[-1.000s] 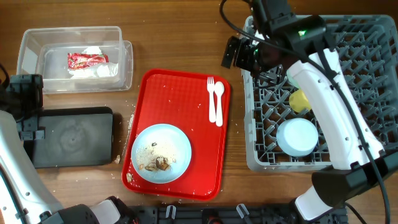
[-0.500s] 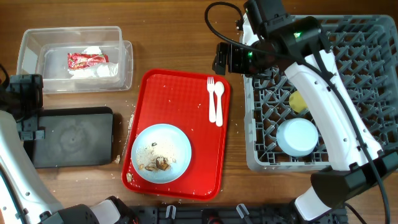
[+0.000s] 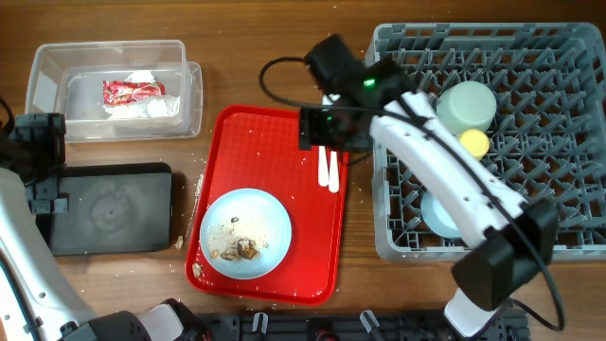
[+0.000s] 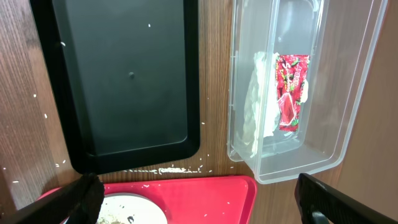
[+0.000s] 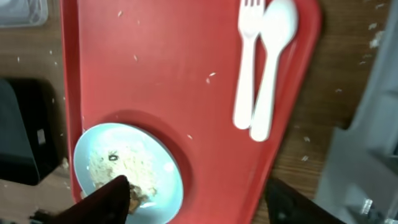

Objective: Sort waste into correct bins and load items into the dishwasher rack
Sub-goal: 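Lower the right gripper and close it on the white fork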

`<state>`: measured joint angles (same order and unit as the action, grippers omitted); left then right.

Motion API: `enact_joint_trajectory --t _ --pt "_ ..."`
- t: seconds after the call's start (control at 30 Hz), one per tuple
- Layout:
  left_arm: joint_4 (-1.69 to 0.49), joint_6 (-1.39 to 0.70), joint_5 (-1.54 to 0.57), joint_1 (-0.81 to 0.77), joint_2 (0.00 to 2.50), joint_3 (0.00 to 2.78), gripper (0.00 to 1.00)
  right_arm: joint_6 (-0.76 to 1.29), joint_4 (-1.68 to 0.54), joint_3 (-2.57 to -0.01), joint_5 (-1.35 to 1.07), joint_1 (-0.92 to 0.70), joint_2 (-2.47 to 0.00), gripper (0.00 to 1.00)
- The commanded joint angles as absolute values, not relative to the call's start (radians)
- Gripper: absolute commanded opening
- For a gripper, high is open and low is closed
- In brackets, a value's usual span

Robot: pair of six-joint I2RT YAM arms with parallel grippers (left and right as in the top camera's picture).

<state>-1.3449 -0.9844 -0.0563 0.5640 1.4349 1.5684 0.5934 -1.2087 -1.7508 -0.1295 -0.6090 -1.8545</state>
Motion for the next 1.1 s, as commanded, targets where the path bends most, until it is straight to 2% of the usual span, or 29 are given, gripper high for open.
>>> enact_joint_trajectory --t 0.0,0.2,0.4,0.47,0.5,0.67,1.07 --pt "-1.348 -0.973 -0.043 0.570 1.437 1.569 1.00 0.640 -1.123 -1.740 -0.092 -0.621 -1.877 0.71" --pt "-1.348 -0.973 -0.043 0.570 1.437 1.569 1.00 0.639 -1.118 -1.739 0.094 -0.624 -1.962 0.76" --pt "-1.348 -0.973 -0.043 0.570 1.437 1.569 1.00 0.655 -1.079 -1.739 0.089 -0.624 -2.108 0.81" --pt "-1.348 -0.973 -0.043 0.570 1.437 1.569 1.00 0.654 -1.057 -1.739 0.089 -0.624 -2.138 0.79" --pt "-1.348 -0.973 -0.043 0.570 1.437 1.569 1.00 0.656 -1.032 -1.739 0.089 -0.625 -2.161 0.67" --pt "-1.348 -0.973 -0.043 0.570 1.437 1.569 1.00 0.655 -1.016 -1.739 0.090 -0.625 -2.173 0.49" --pt "-1.348 -0.973 -0.043 0.570 1.437 1.569 1.00 0.651 -1.005 -1.739 0.113 -0.625 -2.236 0.50"
